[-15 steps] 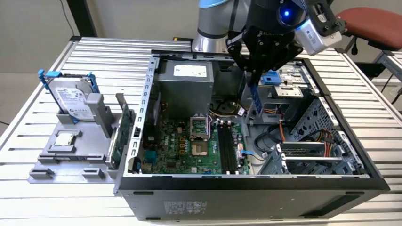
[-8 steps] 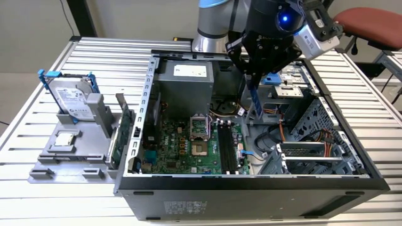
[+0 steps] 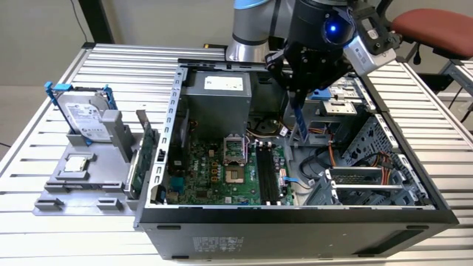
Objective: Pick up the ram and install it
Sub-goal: 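Insert the ram into the slot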
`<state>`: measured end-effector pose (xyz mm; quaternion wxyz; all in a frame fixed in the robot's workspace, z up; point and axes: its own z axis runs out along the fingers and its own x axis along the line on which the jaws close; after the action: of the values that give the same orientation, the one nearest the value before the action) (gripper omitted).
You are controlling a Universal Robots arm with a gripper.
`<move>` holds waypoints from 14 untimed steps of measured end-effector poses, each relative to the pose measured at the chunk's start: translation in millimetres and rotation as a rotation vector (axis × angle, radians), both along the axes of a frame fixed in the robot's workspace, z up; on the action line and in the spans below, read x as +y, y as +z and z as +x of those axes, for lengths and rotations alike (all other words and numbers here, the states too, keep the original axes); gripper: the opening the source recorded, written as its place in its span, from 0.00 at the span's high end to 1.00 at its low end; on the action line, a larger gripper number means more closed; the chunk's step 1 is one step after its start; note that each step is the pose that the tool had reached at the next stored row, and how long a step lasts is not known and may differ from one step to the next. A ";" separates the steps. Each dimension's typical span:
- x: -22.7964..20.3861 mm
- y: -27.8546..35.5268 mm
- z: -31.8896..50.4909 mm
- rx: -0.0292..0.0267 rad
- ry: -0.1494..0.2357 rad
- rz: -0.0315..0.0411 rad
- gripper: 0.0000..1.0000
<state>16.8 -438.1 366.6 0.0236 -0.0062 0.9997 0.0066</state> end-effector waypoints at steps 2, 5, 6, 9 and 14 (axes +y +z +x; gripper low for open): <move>0.0 -1.8 0.0 -0.0002 0.000 -0.0001 1.00; 0.0 -3.6 0.0 -0.0001 0.000 -0.0024 1.00; 0.0 -4.1 0.0 -0.0001 0.000 -0.0035 1.00; 0.0 -6.2 0.1 -0.0002 0.000 -0.0073 1.00; 0.0 -10.1 0.1 0.0016 0.000 -0.0112 1.00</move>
<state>16.9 -438.1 356.5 0.0227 -0.0063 0.9997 0.0010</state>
